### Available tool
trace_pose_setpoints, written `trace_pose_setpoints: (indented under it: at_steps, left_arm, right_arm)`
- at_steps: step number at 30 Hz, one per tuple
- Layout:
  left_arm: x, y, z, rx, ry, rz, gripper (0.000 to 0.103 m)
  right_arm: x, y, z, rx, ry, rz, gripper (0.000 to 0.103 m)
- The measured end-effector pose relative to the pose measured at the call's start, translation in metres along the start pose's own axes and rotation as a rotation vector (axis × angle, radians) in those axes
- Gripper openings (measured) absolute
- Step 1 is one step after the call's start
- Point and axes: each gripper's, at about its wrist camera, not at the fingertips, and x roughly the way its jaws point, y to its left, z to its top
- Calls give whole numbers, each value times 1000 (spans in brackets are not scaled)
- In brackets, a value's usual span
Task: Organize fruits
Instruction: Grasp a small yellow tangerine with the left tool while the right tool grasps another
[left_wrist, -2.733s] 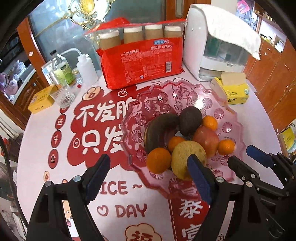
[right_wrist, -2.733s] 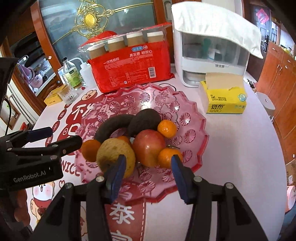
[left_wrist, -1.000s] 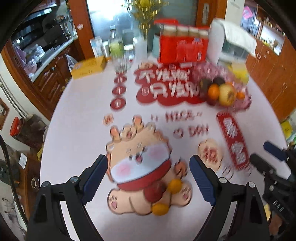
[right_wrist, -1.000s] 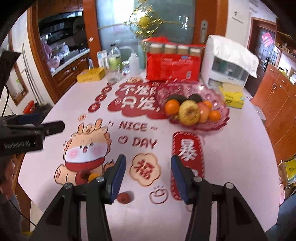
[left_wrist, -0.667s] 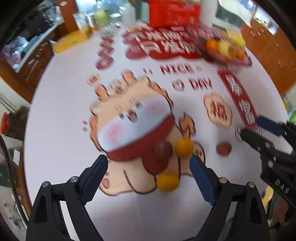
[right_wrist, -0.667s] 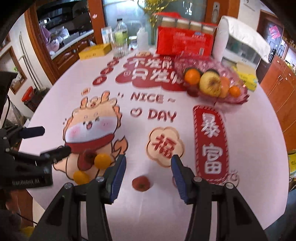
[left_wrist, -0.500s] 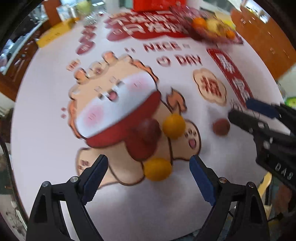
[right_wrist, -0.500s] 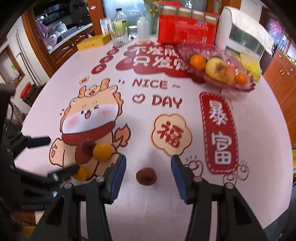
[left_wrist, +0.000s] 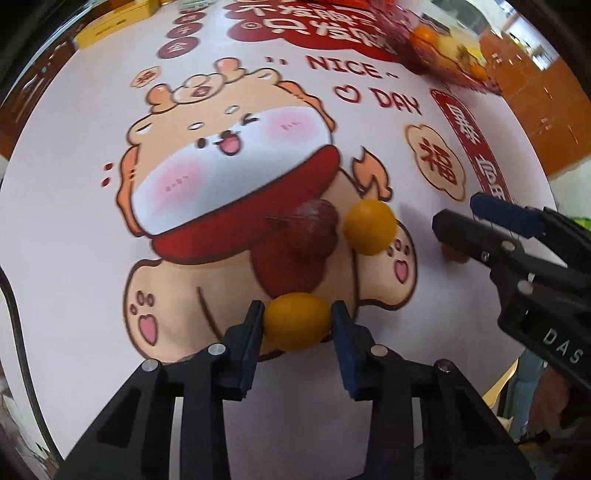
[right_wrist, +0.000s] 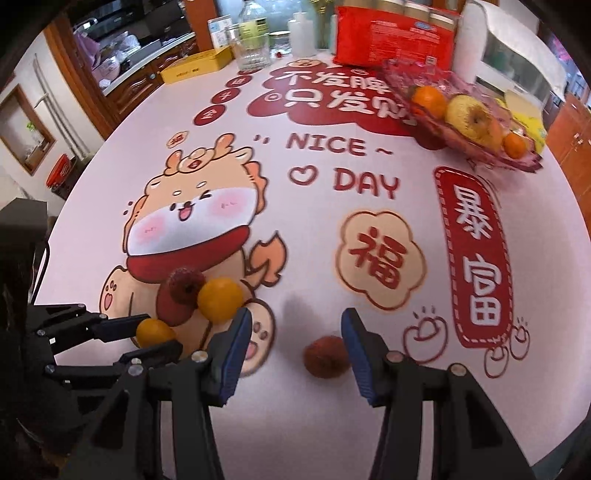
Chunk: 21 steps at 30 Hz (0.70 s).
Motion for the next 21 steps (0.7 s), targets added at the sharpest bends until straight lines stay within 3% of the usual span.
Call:
trace_pose_setpoints:
  at_steps: [15, 18, 21]
  left_arm:
    - [-9, 51, -6, -136, -40, 24, 35]
    - [-9, 50, -6, -144, -39, 27, 35]
    - [-11, 48, -4, -146, -44, 27, 35]
  right_arm:
    - [39, 42, 12, -95, 97, 140, 50]
    - [40, 43, 11, -86, 114, 203, 34]
    - [36, 47, 9, -116, 104, 159, 32]
